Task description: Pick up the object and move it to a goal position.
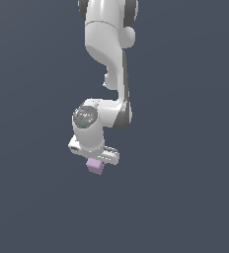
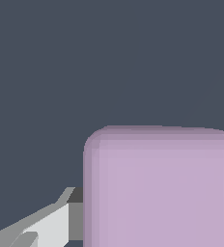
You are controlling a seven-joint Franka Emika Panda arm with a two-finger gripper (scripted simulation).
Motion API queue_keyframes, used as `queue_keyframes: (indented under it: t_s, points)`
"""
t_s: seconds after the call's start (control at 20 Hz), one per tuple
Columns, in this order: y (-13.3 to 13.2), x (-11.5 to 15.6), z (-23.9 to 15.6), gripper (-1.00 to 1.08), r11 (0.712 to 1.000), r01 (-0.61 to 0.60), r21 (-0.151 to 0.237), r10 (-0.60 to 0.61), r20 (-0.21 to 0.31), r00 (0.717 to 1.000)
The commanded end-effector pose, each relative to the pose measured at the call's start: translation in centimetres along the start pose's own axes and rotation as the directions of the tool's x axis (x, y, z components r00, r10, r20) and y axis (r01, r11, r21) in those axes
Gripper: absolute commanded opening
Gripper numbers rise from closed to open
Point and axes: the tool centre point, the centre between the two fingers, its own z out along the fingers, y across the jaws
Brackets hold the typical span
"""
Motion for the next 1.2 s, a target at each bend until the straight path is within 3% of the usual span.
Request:
queue_keyframes:
  t_s: [0.0,0.5,1.15]
  points:
    - [-0.2,-0.3,-0.3,-1.0,1.0,0.0,0.0,0.0,-0.001,1.0]
    - [-2.3,-3.6,-3.0,-1.0,1.0,0.0,0.0,0.0,-0.001,1.0]
    - [-8.0,-12.2,-10.2,-1.0,1.0,0.001,0.0,-0.001,-0.001,1.0]
